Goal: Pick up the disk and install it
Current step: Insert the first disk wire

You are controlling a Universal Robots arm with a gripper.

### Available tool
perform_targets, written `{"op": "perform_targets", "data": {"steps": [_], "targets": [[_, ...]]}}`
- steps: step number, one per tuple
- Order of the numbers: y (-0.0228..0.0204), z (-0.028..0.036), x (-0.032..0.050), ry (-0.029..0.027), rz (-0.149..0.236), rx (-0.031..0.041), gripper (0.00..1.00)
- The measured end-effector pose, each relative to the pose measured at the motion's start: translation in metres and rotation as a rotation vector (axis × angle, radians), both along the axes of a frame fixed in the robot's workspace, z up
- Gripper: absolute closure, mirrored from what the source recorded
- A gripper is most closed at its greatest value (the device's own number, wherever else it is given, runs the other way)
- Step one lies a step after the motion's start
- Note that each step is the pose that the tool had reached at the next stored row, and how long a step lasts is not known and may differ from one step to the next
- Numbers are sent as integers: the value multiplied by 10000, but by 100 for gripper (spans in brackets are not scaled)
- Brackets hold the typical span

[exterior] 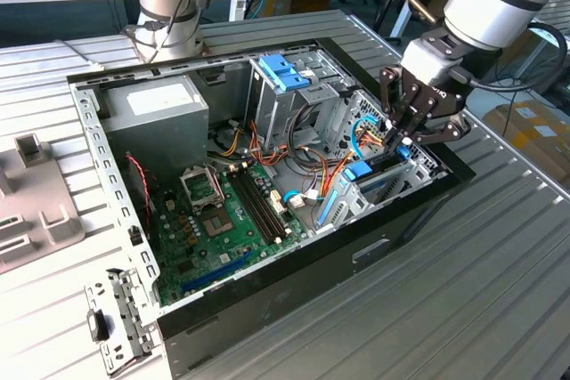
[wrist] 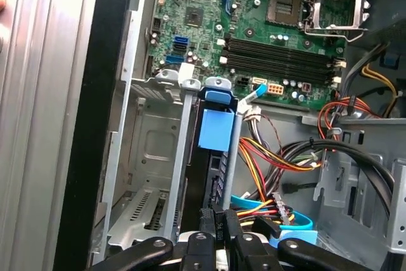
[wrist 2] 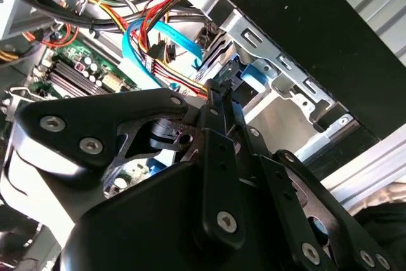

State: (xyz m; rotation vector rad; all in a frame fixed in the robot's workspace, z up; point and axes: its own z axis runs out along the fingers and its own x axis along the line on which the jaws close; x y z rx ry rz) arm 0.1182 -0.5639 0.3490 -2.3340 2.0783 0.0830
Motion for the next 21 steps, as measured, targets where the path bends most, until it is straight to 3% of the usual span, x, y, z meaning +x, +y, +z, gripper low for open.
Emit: {"op": "perform_targets", "data": {"steps": [4,9,12,17,21], "targets": [[0,-4,0,0,-411,0,82],[0,-6,-1,0,-1224,1,82],[-10,-8,-21,1,-1284,26,82],[-79,-29,-23,3,-1320,56,82],[-78,-31,-24,5,-1321,82,82]]}}
